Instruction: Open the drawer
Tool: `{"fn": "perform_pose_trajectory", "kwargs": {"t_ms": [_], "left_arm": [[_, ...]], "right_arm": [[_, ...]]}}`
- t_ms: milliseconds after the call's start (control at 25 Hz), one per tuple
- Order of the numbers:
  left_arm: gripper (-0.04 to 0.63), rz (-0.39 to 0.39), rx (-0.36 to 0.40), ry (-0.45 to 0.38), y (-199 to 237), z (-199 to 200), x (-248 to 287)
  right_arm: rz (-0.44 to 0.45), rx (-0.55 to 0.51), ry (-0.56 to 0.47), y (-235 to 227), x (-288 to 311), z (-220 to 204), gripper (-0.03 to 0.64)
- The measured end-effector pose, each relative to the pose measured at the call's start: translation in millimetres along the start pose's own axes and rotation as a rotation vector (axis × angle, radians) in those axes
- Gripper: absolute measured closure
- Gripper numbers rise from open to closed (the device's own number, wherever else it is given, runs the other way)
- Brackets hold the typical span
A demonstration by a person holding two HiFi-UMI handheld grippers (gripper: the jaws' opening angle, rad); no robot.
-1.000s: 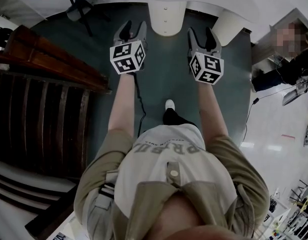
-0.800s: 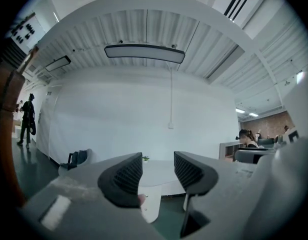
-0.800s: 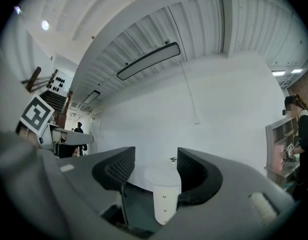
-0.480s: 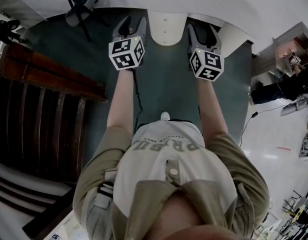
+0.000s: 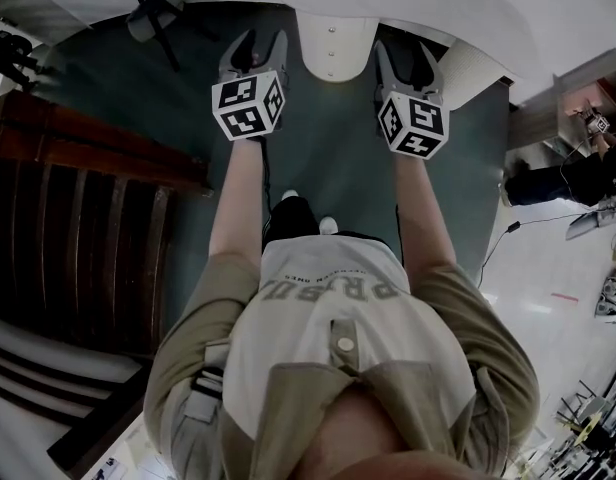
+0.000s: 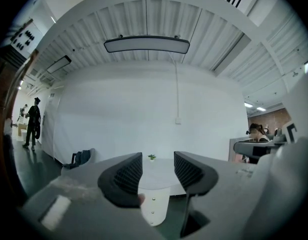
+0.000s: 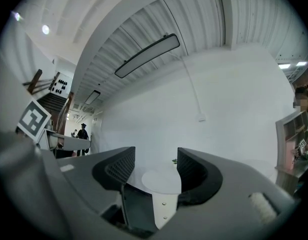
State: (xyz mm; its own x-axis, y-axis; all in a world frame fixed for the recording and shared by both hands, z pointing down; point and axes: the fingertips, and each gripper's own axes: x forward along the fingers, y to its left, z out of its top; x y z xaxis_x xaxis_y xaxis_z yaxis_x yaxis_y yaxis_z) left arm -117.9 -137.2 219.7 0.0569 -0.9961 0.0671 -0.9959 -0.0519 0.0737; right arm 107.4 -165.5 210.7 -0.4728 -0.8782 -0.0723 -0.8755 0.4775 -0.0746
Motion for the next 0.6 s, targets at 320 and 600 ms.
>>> {"fn": "perform_pose_trajectory", "kwargs": {"t_ms": [320, 600], "left_arm": [[0.387, -0.002, 0.005, 0.022, 19.0, -13.6, 15.8], [0.387, -0.020, 0.006, 0.025, 54.8, -17.9, 60.5]], "right_arm": [[-0.009, 0.016, 0.033, 1.5, 17.3, -25.7, 0.365], [-0.034, -0.002, 0.064, 11.7, 58.7, -62.9, 0.365]]}}
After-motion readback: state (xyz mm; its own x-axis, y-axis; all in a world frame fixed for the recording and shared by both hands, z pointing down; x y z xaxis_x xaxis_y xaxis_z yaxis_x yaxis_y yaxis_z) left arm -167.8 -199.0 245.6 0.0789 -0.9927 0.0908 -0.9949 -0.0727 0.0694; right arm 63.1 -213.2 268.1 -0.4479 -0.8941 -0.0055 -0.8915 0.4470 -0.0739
